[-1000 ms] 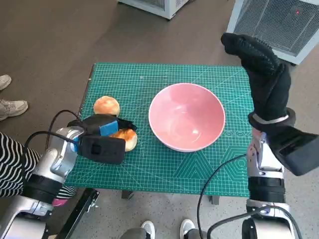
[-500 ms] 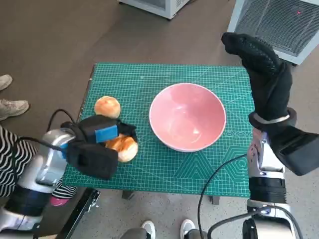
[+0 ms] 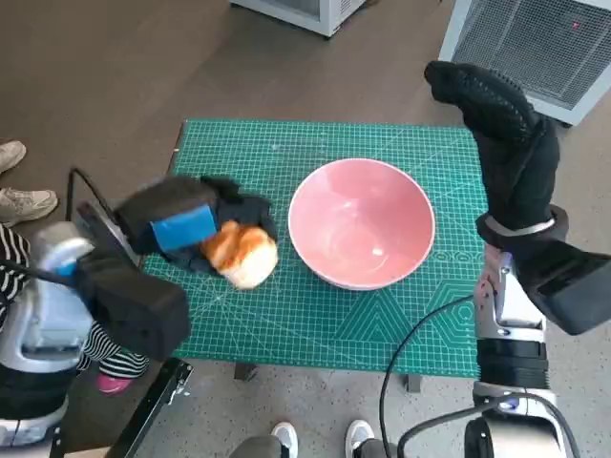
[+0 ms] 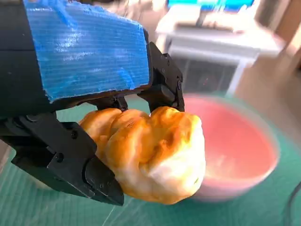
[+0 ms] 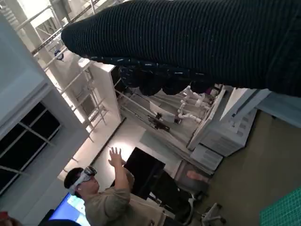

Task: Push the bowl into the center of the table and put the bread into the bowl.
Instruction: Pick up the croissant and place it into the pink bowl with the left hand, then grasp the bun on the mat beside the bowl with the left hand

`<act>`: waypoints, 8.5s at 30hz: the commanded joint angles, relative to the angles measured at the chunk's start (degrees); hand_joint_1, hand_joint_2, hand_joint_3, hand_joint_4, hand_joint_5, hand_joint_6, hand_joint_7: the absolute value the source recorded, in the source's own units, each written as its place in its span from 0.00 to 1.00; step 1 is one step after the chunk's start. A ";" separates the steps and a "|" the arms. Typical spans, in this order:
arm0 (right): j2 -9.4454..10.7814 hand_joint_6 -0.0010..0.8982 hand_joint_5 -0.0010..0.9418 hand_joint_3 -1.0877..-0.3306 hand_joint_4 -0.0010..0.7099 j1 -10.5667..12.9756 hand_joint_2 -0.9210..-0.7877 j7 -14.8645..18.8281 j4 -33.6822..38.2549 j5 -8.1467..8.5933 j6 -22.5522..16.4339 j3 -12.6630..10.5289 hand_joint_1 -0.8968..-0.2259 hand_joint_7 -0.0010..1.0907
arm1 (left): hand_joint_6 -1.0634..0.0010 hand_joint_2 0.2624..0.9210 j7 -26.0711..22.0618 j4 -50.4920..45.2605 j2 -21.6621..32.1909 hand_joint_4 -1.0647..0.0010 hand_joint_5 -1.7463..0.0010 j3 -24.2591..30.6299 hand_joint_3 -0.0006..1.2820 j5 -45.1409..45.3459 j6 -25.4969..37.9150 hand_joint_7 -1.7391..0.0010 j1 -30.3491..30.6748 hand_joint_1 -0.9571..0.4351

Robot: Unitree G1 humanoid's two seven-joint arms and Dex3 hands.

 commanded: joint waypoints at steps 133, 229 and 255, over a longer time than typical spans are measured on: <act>-2.77 0.00 0.00 0.46 0.20 3.78 0.00 -0.82 -2.13 0.38 -0.06 -0.24 0.30 0.49 | 0.81 0.69 13.41 69.67 -4.84 0.96 1.00 -15.77 0.00 19.61 -8.30 0.99 -24.30 0.74; -2.87 0.00 0.00 0.46 0.22 7.20 0.00 -1.70 -7.59 0.66 3.68 -0.87 0.30 0.49 | 0.37 0.99 11.19 33.58 -13.33 0.24 0.39 -10.07 0.01 6.77 -14.03 0.36 -25.67 0.69; -2.75 0.00 0.00 0.47 0.22 8.47 0.00 -3.58 -8.84 -1.07 4.27 -0.88 0.29 0.50 | 0.66 0.84 7.14 19.08 -5.91 0.55 0.58 -3.48 0.10 5.73 1.09 0.52 -13.58 0.69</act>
